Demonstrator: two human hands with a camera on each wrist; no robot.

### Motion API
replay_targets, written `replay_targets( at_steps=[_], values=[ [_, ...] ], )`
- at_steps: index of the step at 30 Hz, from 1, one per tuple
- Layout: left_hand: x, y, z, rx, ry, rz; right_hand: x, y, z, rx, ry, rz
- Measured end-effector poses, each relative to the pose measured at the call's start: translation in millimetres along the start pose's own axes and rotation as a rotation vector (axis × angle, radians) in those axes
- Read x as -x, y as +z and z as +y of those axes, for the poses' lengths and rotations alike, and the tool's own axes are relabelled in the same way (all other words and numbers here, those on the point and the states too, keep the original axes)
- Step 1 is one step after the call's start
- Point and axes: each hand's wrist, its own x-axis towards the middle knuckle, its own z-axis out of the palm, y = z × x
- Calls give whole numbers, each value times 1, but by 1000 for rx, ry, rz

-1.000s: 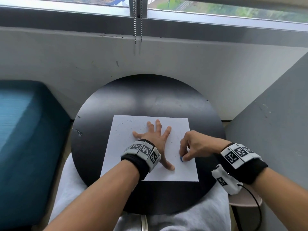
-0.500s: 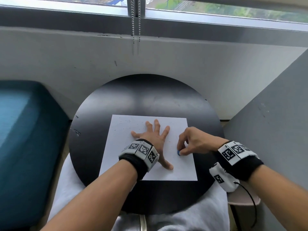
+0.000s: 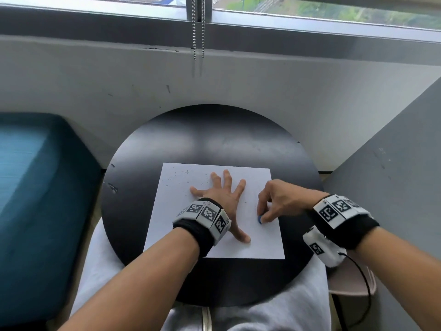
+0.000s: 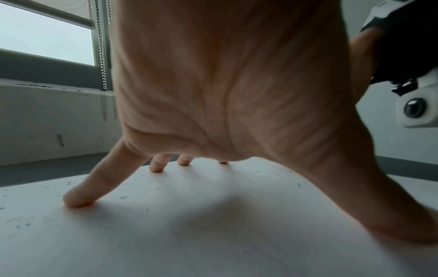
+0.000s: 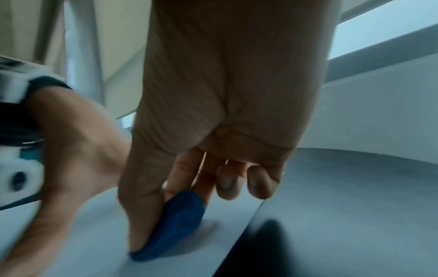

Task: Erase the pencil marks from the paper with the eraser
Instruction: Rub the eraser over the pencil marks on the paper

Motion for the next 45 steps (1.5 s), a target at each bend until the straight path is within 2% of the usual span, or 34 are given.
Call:
replay_targets(
  at_steps=[4,10,14,19,21,24,29,34,38,39,41,43,45],
  values=[
    [-1,0,0,26,8,-8,-4,-1,8,-56,-21,155],
    [-2,-2,11,114,-25,16,2,8,14,-108,5,188],
    [-5,2,14,102,-39,42,0,0,6,-47,-15,119],
    [-7,2,13,92,-41,37,-23,-15,4,-37,19,258],
    [-7,2,14,80,-38,37,-22,-12,5,-31,14,210],
    [-8,0,13,75,-38,37,-16,-12,2,-3,2,40],
    [-8,1,13,82,-37,45,-24,-18,8,-66,9,198],
    [-7,0,13,68,-37,41,-20,-15,2,-23,0,49],
    [-7,0,12,76,-31,54,-34,-26,6,-60,-2,252],
    [-6,1,12,76,-32,53,-35,-25,7,-64,-1,264],
    [-6,1,13,72,-33,48,-30,-19,5,-47,-3,171],
    [-6,0,13,76,-34,39,-23,-12,-2,12,-13,-4],
    [-6,-1,12,86,-36,33,-23,-14,-4,36,-24,-46]
  ],
)
